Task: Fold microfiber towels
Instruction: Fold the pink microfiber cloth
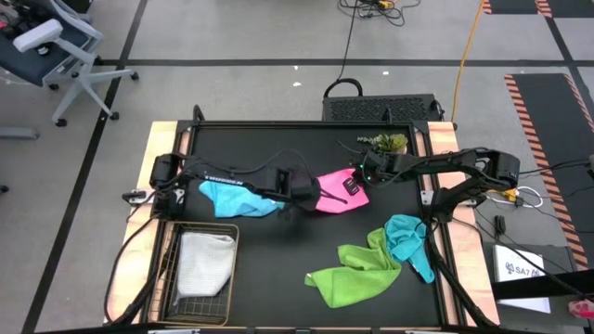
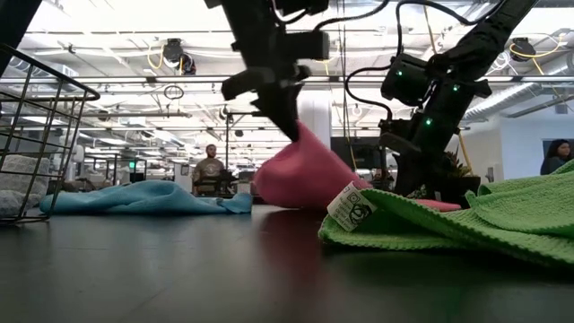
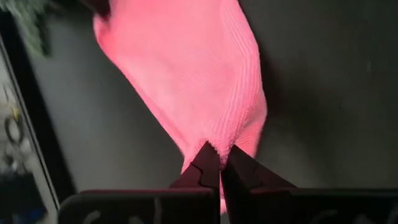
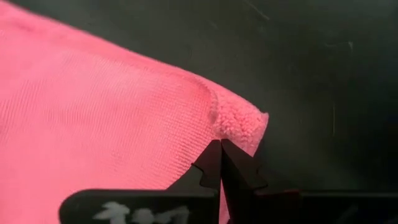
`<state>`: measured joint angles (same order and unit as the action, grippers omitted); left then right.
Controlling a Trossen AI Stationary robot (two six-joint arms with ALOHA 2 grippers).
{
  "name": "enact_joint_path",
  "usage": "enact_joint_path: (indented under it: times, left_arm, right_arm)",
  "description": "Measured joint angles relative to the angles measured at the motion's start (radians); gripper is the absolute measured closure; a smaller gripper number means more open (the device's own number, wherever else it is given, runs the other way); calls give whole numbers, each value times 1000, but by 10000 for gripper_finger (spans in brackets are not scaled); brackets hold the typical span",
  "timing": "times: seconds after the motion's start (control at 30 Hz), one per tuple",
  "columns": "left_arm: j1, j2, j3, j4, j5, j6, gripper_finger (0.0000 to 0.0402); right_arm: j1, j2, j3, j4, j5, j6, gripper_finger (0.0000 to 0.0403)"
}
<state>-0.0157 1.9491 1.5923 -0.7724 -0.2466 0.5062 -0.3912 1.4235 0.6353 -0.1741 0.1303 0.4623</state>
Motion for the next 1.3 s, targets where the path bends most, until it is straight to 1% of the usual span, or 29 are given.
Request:
enact_joint_path:
  times: [0.17, 0.27, 0.5, 0.63, 0.9, 1.1, 1.23, 1.3]
  left_arm:
    - [20, 26, 0, 72, 18, 76, 401]
    - [38, 49, 0, 91, 19, 95, 401]
    - [47, 60, 0, 105, 19, 85, 401]
    - [46, 60, 0, 113, 22, 67, 401]
    - [43, 60, 0, 105, 22, 55, 401]
    - [36, 60, 0, 63, 21, 41, 401]
    - [17, 60, 0, 62, 21, 36, 401]
    - [7, 60, 0, 71, 22, 40, 401]
  right_arm:
    - [1, 0, 0, 0, -5, 9, 403]
    - [6, 0, 0, 1, -30, 17, 403]
    - [85, 0, 0, 7, -27, 60, 403]
    - [119, 25, 0, 36, -22, 95, 403]
    - [204, 138, 3, 183, -16, 163, 403]
    - [237, 152, 1, 262, -28, 199, 403]
    - [256, 152, 0, 280, -31, 232, 403]
    - [273, 153, -1, 315, -51, 246, 403]
